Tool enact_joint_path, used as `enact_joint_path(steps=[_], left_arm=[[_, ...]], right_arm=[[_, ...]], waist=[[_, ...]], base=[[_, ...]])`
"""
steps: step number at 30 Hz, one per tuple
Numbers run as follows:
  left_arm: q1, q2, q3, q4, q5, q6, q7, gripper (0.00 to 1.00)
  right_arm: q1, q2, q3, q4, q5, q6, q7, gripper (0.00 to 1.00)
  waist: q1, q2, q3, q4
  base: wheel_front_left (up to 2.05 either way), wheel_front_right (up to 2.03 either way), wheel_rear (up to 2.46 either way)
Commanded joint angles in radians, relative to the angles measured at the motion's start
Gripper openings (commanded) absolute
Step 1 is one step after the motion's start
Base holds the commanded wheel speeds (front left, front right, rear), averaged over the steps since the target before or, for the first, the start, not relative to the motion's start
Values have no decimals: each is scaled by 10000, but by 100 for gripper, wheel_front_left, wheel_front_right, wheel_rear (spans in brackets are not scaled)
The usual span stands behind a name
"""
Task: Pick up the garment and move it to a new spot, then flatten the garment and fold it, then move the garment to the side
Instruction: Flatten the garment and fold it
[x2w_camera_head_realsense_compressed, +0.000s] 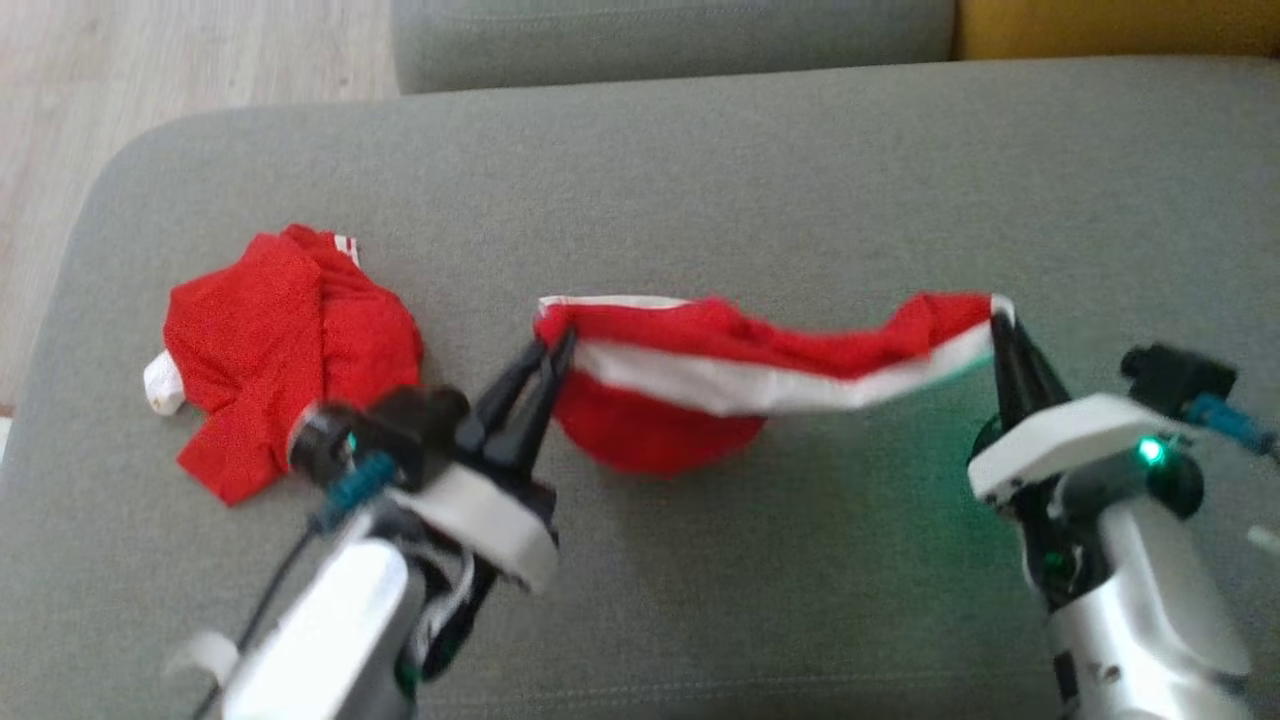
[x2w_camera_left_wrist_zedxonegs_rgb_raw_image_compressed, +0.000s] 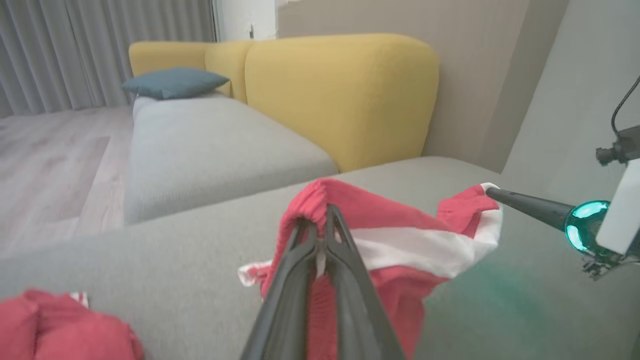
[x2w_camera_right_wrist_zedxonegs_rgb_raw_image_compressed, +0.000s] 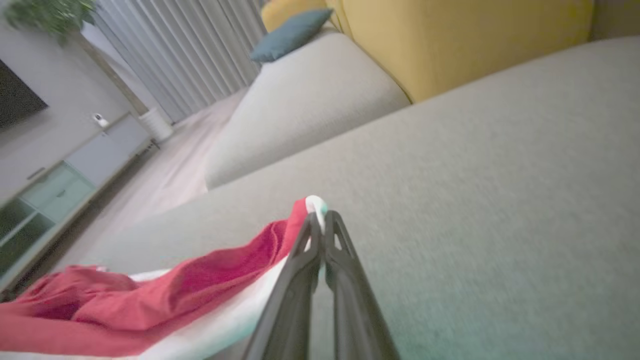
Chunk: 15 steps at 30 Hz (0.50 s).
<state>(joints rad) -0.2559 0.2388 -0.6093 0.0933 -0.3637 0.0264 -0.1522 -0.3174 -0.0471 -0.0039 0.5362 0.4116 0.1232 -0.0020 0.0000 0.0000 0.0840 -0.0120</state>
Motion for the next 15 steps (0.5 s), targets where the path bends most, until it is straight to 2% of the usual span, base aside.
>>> enact_joint_path(steps=[1,6,9,15], left_arm=[[-1010,167,577,-577,-99,-28,150,0],[-2583,90,837,-770,-80,-174,602,0],[-3263,-104,985,-693,-147,-168,694,0],[-4800,-655,1560,-60,-268,213,500,0]], right_arm=[[-539,-31,147,-1061,276,75,427,0],[-1008,-31,-130,-3028,296,75,1617,0],[-1335,-31,-213,-3674,444,75,2040,0],[-2453,-31,-441,-5320,346,75,2475,0]], waist=[[0,0,-207,-102],[0,0,-648,-275],[0,0,-844,-390],[0,0,-1219,-839]], base=[[0,0,0],[0,0,0],[0,0,0],[0,0,0]])
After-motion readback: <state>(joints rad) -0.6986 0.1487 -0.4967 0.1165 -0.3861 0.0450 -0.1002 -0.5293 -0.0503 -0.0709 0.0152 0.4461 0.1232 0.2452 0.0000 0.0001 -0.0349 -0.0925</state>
